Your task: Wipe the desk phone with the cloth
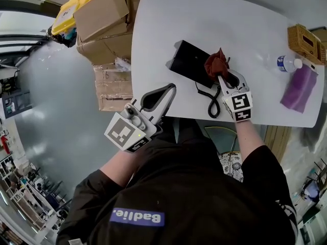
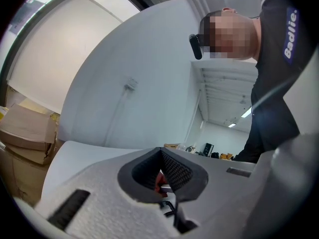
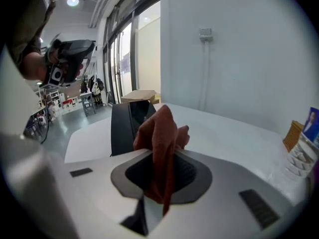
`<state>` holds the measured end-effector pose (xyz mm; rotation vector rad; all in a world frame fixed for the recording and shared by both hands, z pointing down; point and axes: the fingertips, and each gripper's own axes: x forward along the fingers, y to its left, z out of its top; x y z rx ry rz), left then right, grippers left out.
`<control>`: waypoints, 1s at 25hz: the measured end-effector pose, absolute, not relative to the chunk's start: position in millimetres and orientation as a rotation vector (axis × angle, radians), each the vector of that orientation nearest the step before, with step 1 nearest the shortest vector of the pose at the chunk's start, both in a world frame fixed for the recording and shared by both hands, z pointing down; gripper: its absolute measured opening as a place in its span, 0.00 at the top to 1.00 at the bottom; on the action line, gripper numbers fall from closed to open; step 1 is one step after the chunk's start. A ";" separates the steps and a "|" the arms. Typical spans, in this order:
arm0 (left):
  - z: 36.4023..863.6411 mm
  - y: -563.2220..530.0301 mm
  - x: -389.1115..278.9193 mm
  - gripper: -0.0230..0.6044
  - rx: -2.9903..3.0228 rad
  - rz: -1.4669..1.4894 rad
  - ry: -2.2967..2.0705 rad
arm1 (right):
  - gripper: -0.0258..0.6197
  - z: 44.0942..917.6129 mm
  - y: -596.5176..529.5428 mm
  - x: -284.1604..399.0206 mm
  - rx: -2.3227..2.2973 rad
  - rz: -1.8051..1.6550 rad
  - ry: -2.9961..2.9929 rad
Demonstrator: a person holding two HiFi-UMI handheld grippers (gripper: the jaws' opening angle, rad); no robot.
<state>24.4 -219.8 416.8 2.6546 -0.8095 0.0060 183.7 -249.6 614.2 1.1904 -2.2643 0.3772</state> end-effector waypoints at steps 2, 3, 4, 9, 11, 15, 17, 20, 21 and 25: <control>416.3 -216.7 23.1 0.95 2.657 0.007 -0.796 | 0.87 608.4 -245.7 184.9 1.216 0.391 -2.252; 415.7 -214.8 22.3 0.95 2.658 0.009 -0.790 | 0.87 603.3 -244.7 182.9 1.226 0.391 -2.258; 414.6 -212.7 21.4 0.95 2.661 0.011 -0.783 | 0.87 597.3 -244.2 178.9 1.232 0.384 -2.269; 404.8 -201.3 10.8 0.95 2.673 0.009 -0.786 | 0.87 557.5 -249.8 128.2 1.198 0.330 -2.397; 401.0 -198.5 4.5 0.95 2.672 0.007 -0.802 | 0.87 542.6 -257.5 103.0 1.167 0.301 -2.451; 396.5 -192.8 -8.3 0.95 2.669 0.010 -0.839 | 0.87 529.3 -272.2 65.1 1.108 0.272 -2.503; 397.5 -190.3 -14.8 0.95 2.658 0.009 -0.860 | 0.87 532.8 -275.5 53.1 1.073 0.263 -2.504; 400.8 -189.0 -19.6 0.95 2.638 0.011 -0.883 | 0.87 546.0 -274.0 47.6 1.033 0.267 -2.487; 401.7 -188.9 -20.3 0.95 2.636 0.010 -0.888 | 0.87 550.7 -271.9 49.3 1.027 0.274 -2.481; 404.2 -189.8 -17.2 0.95 2.636 0.015 -0.896 | 0.87 567.2 -260.6 67.8 1.031 0.308 -2.452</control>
